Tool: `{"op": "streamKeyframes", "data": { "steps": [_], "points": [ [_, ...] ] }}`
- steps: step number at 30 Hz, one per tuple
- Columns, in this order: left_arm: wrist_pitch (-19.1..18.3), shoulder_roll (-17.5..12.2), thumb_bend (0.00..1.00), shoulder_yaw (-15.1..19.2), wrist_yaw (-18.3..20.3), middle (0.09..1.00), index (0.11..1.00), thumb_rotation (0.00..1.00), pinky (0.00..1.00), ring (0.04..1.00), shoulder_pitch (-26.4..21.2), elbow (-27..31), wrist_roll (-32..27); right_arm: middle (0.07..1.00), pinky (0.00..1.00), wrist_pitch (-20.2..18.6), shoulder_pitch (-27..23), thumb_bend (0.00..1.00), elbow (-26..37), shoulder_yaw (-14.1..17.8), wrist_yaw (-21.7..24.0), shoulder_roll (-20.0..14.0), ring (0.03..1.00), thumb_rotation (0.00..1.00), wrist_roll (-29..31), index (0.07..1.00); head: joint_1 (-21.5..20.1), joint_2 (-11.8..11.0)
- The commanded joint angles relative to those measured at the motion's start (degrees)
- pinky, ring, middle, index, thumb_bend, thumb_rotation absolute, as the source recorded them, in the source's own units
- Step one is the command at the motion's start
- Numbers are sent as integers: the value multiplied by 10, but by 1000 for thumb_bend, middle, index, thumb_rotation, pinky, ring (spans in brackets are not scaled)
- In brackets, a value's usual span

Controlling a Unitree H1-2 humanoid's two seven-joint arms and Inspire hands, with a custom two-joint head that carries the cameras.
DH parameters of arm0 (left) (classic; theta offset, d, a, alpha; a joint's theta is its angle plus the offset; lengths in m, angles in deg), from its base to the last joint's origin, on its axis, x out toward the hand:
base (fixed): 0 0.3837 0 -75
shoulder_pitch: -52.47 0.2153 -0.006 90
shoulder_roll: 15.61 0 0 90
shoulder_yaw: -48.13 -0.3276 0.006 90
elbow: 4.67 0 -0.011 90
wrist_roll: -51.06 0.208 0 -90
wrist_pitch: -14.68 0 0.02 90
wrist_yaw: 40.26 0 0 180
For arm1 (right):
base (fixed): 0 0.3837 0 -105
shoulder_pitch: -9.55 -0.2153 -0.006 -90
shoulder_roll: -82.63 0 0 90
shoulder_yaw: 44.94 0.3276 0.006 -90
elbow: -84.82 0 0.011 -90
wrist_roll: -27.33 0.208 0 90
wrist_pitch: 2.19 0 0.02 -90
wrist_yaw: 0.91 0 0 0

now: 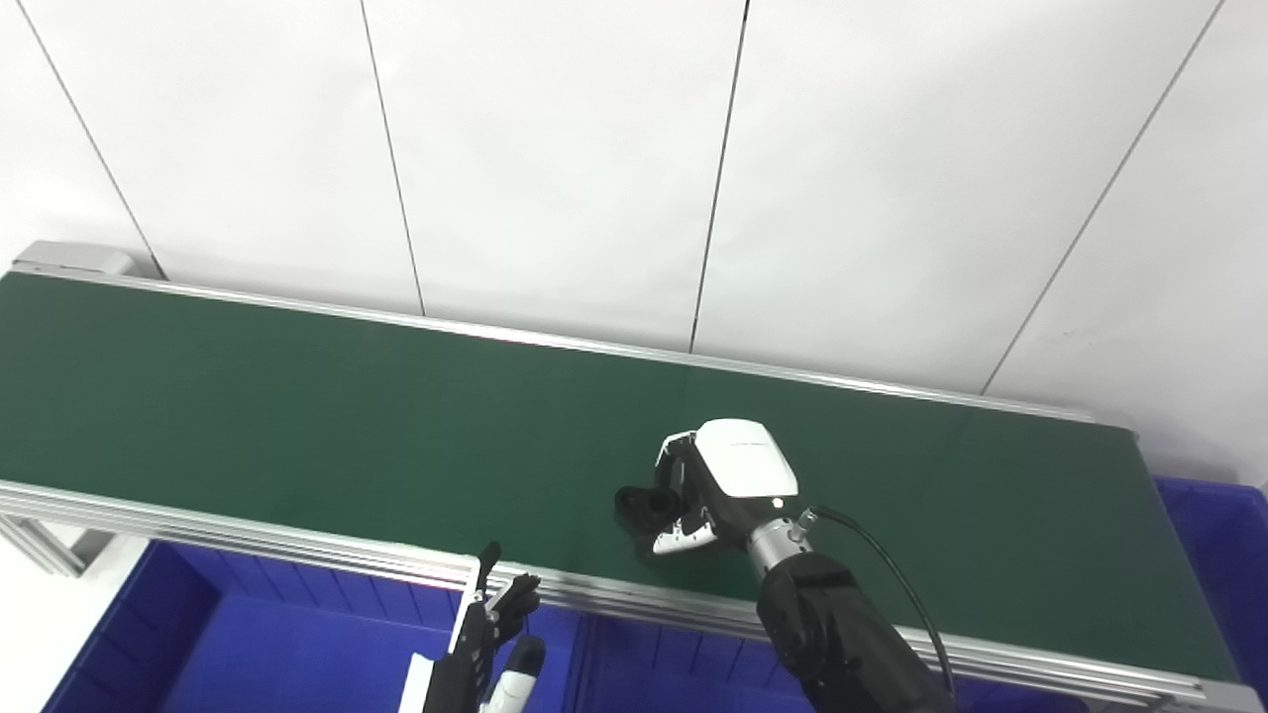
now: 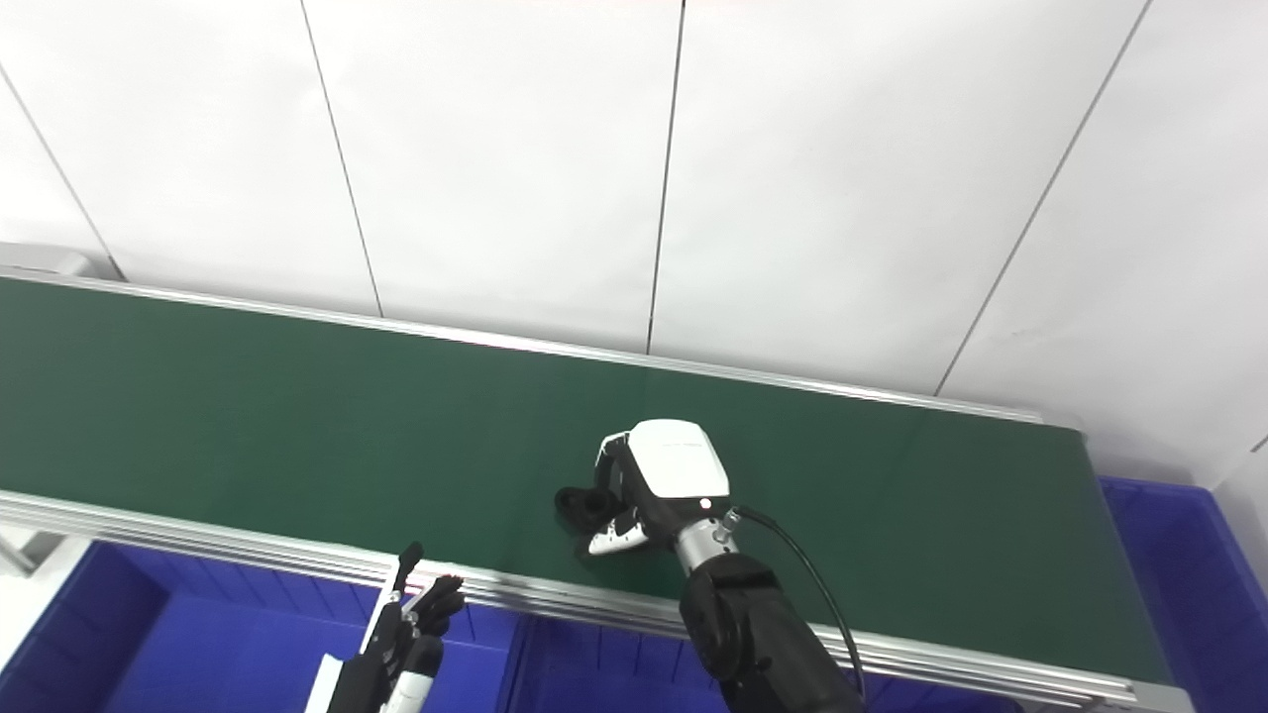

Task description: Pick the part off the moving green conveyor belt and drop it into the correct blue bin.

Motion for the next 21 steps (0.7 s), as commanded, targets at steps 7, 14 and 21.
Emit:
{"op": "streamKeyframes", "data": {
  "steps": [7, 14, 21],
  "points": [
    [22, 62, 635, -66, -2, 863, 983, 931, 863, 849, 16, 5, 2, 225, 99, 19, 11, 514, -14, -21, -57, -5, 149, 130, -17, 473, -4, -2],
    [19, 58, 641, -63, 1, 854, 986, 938, 861, 849, 13, 4, 0, 281, 122, 68, -5, 515, -14, -71, -140, -37, 186, 129, -68, 489, -7, -5],
    [19, 54, 646, -58, 2, 846, 984, 936, 855, 845, 9, 2, -2, 299, 139, 113, -10, 517, -25, -63, -246, -44, 203, 126, -71, 488, -12, -11]
  ]
}}
